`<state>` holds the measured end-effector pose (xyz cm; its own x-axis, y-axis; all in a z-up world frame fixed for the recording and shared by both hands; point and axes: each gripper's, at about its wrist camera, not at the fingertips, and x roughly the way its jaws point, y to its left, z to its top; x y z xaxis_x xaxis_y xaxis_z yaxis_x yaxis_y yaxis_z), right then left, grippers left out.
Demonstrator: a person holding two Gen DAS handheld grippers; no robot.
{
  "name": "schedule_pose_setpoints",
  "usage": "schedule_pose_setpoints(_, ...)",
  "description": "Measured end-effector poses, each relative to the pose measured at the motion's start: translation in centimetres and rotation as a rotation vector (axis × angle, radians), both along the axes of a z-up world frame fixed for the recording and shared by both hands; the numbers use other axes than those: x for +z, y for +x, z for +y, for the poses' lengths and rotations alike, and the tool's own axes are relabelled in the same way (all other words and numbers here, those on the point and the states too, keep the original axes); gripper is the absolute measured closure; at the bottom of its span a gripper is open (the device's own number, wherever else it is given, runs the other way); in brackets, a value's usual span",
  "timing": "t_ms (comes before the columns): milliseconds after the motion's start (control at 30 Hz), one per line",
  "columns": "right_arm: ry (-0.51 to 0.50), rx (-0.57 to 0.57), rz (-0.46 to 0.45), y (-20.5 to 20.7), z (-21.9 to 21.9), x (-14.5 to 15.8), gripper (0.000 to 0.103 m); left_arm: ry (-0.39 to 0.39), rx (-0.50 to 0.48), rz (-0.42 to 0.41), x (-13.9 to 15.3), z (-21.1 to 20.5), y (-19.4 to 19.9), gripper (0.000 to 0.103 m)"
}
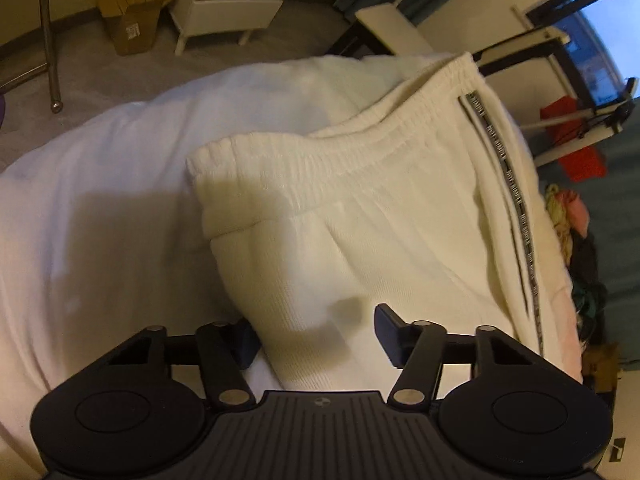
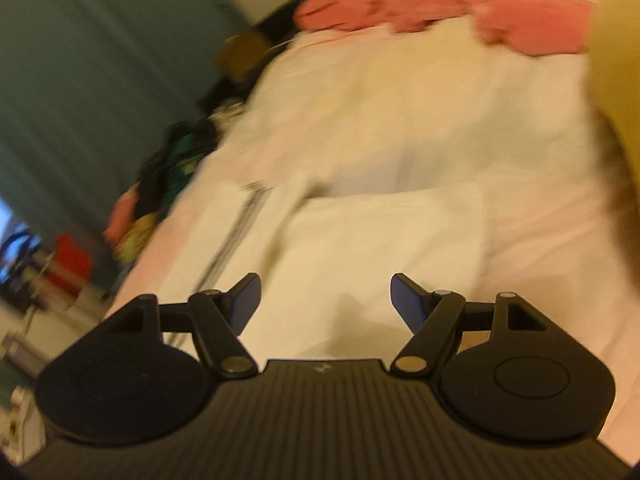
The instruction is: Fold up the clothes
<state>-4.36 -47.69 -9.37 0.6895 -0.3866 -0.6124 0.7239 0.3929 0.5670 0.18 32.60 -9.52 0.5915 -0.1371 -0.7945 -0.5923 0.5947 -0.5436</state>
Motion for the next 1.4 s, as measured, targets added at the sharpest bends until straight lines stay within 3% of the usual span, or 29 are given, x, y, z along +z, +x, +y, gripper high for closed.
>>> schedule_pose_setpoints(167, 0.033, -0.173, 0.069, -2.1, -1.3, -1.5, 0.028, -0.070, 0.062, -0.167, 0.8, 1.2, -2.8, 0.071)
schedule_pose_setpoints(267, 0.086, -0.231, 0.089, -2.7, -1.8, -2.6, 0.029, -0.137, 0.115, -0.222, 0.4, 1.9, -3.7, 0.073)
schedule_pose_setpoints(433, 0.291, -0.278, 0.024, -2.3, -2.6, -6.2, 0.031, -0.169, 0.138, -0.157, -1.5, 2.5, -2.9, 0.075)
schedule_pose_setpoints(500, 0.368, -0.312, -0.025, -1.9, -2.8, -7.5, 0.042, -0.178, 0.145, -0.126, -2.4, 2.7, -2.5, 0.079)
schedule_pose_setpoints(533, 0.365, -0.312, -0.033, -1.6, -3.0, -7.6, 0.057, -0.181, 0.146, -0.116, -2.6, 2.8, -2.4, 0.079)
schedule_pose_setpoints(567, 0.347, -0.305, -0.033, -1.2, -3.1, -7.5, 0.076, -0.181, 0.144, -0.113, -2.9, 2.9, -2.5, 0.080)
schedule_pose_setpoints(667, 0.258, -0.296, -0.047, -0.9, -3.4, -6.7, 0.095, -0.137, 0.099, -0.116, -2.8, 2.7, -1.9, 0.085)
schedule_pose_setpoints(833, 0.187, -0.314, -0.162, -3.0, -2.7, -4.2, 0.097, -0.107, 0.077, -0.182, -1.4, 2.7, -2.3, 0.092)
schedule_pose_setpoints(1033, 0.038, -0.270, -0.125, -3.4, -1.7, 0.5, 0.098, -0.154, 0.021, -0.287, 2.6, 3.4, -3.4, 0.094)
schedule_pose_setpoints(1267, -0.122, -0.199, -0.106, 3.9, -2.4, 6.0, 0.098, -0.101, 0.014, -0.330, 7.4, 2.3, 3.8, 0.094)
schedule_pose_setpoints(1400, -0.146, -0.152, -0.091, 11.3, -3.9, 8.5, 0.098, 0.085, -0.033, -0.308, 10.5, 0.2, 10.8, 0.093)
